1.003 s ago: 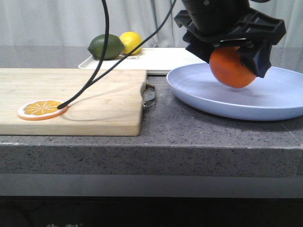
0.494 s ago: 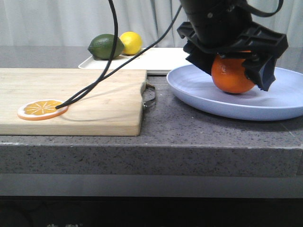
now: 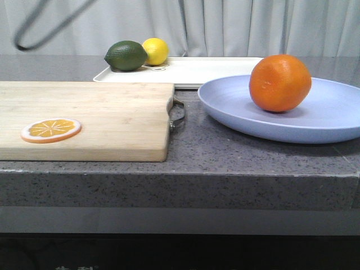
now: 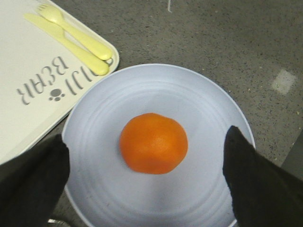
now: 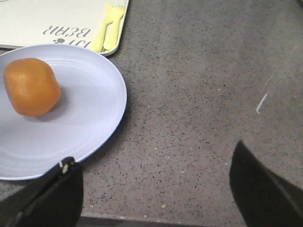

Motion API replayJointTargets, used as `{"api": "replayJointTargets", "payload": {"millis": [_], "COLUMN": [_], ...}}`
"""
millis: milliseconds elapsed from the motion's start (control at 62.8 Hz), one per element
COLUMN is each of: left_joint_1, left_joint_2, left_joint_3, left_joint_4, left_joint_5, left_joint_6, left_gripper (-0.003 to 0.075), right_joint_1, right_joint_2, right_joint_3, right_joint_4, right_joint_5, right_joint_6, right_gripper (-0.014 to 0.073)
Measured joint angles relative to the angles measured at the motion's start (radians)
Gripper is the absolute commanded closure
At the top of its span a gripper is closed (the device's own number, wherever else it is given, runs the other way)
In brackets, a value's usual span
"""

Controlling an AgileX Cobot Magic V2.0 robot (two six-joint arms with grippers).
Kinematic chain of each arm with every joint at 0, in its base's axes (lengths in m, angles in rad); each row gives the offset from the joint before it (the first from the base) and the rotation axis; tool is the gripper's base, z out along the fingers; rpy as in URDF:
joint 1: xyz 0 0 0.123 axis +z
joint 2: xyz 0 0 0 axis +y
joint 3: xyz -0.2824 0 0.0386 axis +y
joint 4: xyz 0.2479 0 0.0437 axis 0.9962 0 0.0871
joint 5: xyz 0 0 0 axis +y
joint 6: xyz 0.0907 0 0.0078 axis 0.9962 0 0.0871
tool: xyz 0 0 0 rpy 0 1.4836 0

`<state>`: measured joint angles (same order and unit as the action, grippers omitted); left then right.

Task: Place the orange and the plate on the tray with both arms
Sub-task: 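Lower the orange onto the blue plate, open the left gripper and withdraw, then move the right gripper to the rim of the blue plate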

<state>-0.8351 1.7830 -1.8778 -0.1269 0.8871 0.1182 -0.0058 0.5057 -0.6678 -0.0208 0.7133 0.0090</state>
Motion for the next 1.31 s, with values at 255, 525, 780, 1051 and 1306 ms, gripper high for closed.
{"api": "replayJointTargets", "payload": {"millis": [255, 525, 780, 1051, 1306], "left_joint_1": [0.022, 0.022, 0.022, 0.023, 0.023], "left_joint_2": [-0.294, -0.662, -0.958, -1.092, -1.092], "left_joint_3": [0.314, 0.682, 0.919, 1.013, 1.016], "left_joint_4": [0.050, 0.193, 0.324, 0.354, 0.356], "left_joint_5": [-0.047, -0.092, -0.092, -0.092, -0.092], "left_joint_6": [-0.022, -0.165, -0.357, -0.397, -0.397], "left_gripper": [0.0089, 0.0089, 0.0090, 0.0090, 0.0090], "right_joint_1": [0.000, 0.000, 0.000, 0.000, -0.008], "right_joint_2": [0.000, 0.000, 0.000, 0.079, 0.351], "right_joint_3": [0.000, 0.000, 0.000, -0.035, -0.201], "right_joint_4": [0.000, 0.000, 0.013, 0.043, 0.056], "right_joint_5": [0.012, 0.012, 0.016, 0.077, 0.253], "right_joint_6": [0.000, 0.000, 0.000, 0.000, -0.009], "right_gripper": [-0.0040, -0.0040, -0.0040, -0.0040, -0.0040]}}
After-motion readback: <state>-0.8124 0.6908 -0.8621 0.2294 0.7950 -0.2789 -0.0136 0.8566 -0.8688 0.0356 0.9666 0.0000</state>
